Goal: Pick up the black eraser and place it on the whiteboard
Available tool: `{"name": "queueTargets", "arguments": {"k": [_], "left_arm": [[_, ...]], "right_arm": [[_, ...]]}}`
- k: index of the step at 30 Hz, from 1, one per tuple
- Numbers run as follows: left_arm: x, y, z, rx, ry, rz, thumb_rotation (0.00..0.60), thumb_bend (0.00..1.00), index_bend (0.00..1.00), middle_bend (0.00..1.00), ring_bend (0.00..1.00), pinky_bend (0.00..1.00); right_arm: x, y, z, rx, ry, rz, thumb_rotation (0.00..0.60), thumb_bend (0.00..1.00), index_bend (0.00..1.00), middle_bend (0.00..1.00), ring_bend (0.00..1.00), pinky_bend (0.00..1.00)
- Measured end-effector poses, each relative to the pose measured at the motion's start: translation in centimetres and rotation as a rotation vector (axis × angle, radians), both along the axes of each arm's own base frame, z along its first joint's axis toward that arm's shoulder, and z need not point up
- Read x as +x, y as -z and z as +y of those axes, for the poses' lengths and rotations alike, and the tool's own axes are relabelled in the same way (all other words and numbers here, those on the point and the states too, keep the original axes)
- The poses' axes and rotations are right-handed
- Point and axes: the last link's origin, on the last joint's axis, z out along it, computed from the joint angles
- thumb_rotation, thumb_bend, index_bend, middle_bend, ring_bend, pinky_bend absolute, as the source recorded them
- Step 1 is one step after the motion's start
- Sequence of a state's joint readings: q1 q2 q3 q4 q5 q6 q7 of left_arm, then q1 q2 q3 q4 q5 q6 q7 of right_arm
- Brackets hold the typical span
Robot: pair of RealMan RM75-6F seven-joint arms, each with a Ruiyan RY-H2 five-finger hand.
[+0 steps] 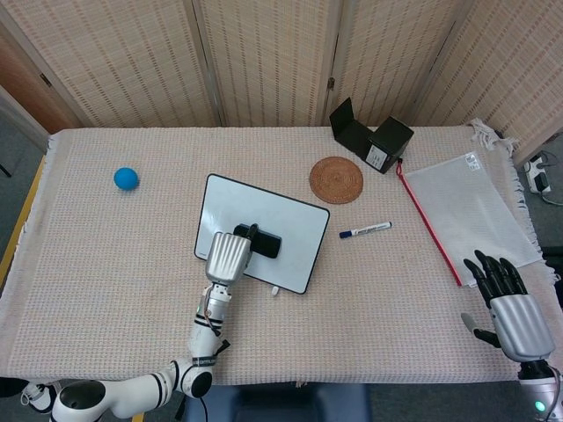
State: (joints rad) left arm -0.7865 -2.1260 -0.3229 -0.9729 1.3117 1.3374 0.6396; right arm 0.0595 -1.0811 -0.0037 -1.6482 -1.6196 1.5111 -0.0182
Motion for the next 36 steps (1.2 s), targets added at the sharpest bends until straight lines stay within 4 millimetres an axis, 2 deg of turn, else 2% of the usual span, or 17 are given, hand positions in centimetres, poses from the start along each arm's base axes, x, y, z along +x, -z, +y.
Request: {"name": "queueTargets", "arguments": {"k": [8, 21, 27, 29, 31, 33, 34, 35, 36], "left_arm": [[-0.2, 0.1, 0.0, 0.002, -0.016, 0.004, 0.600, 0.42, 0.26, 1.00, 1.00, 1.00], [-0.6, -0.5, -1.4, -0.003, -0.017, 0.008, 0.600, 0.42, 0.21, 1.00, 1.00, 1.00], [-2.0, -2.5, -2.7, -0.012, -0.050, 0.002, 0.600, 0.38, 0.14, 1.00, 0.97, 1.00], [-3.0, -4.0, -3.4, -0.019, -0.064, -0.023, 0.600, 0.38, 0.11, 0.99, 0.90, 1.00], [-4.2, -5.7, -4.1, -0.024, -0.075, -0.047, 0.600, 0.38, 0.10, 0.91, 0.76, 0.94], [-6.0, -8.0, -5.2, -0.028, -0.087, -0.072, 0.600, 0.38, 0.12, 0.62, 0.52, 0.67], [-6.9, -9.0, -5.8, -0.030, -0.094, -0.079, 0.600, 0.37, 0.13, 0.53, 0.44, 0.57], [-8.1, -10.5, -6.6, -0.033, -0.103, -0.085, 0.600, 0.35, 0.13, 0.39, 0.31, 0.42], [-9.1, -11.6, -7.3, -0.031, -0.112, -0.085, 0.600, 0.32, 0.13, 0.29, 0.23, 0.32]], "right_arm": [[0.0, -0.1, 0.0, -0.002, -0.002, -0.003, 0.600, 0.31, 0.00, 0.00, 0.00, 0.00], [0.2, -0.4, 0.5, -0.013, -0.016, -0.002, 0.600, 0.31, 0.00, 0.00, 0.00, 0.00], [0.4, -0.4, 0.7, -0.018, -0.031, 0.003, 0.600, 0.31, 0.00, 0.00, 0.00, 0.00], [0.5, -0.3, 0.8, -0.016, -0.037, 0.006, 0.600, 0.31, 0.00, 0.00, 0.00, 0.00], [0.6, -0.2, 0.8, -0.014, -0.041, 0.009, 0.600, 0.31, 0.00, 0.00, 0.00, 0.00], [0.6, -0.1, 0.7, -0.015, -0.042, 0.011, 0.600, 0.31, 0.00, 0.00, 0.00, 0.00], [0.7, 0.0, 0.6, -0.015, -0.042, 0.014, 0.600, 0.31, 0.00, 0.00, 0.00, 0.00], [0.7, 0.0, 0.6, -0.014, -0.041, 0.016, 0.600, 0.31, 0.00, 0.00, 0.00, 0.00], [0.7, 0.1, 0.5, -0.013, -0.040, 0.017, 0.600, 0.31, 0.00, 0.00, 0.00, 0.00]]}}
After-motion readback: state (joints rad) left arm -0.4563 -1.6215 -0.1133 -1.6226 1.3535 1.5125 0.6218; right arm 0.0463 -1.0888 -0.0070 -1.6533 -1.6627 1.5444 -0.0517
